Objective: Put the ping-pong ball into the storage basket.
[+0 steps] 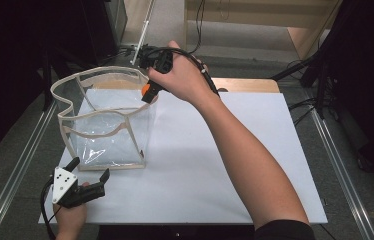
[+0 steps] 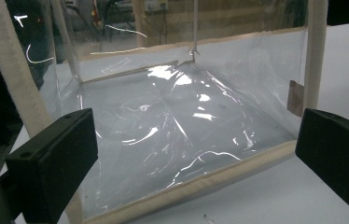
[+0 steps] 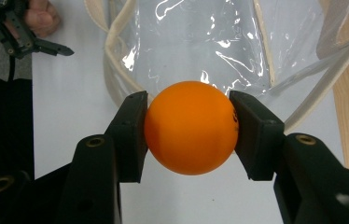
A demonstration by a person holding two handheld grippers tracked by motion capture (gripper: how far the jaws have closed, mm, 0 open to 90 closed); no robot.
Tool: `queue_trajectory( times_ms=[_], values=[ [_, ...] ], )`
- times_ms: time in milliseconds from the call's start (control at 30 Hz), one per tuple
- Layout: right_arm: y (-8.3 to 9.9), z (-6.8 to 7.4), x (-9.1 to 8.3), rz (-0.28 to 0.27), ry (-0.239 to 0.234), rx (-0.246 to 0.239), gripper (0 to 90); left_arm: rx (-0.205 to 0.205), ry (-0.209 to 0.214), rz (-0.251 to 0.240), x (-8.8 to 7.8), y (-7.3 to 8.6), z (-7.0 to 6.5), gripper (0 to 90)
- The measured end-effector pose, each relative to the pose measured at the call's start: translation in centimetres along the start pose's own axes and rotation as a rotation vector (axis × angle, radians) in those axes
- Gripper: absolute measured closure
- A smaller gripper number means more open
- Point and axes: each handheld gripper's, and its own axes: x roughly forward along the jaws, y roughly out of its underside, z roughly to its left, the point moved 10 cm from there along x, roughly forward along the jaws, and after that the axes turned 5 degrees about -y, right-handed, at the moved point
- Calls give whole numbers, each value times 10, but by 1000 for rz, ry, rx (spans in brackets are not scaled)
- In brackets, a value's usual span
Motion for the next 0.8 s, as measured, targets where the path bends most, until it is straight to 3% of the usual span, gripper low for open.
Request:
queue_trajectory(
  times_ms=[433,600,800],
  values=[
    [-1,-18,10,19,75,77,467,0,3,-3,0,0,0,0],
    [2,-22,8,2,105,109,316,4,2,0,0,0,0,0],
    [9,-18,4,-21,82,112,172,5,1,1,0,0,0,0]
  ],
)
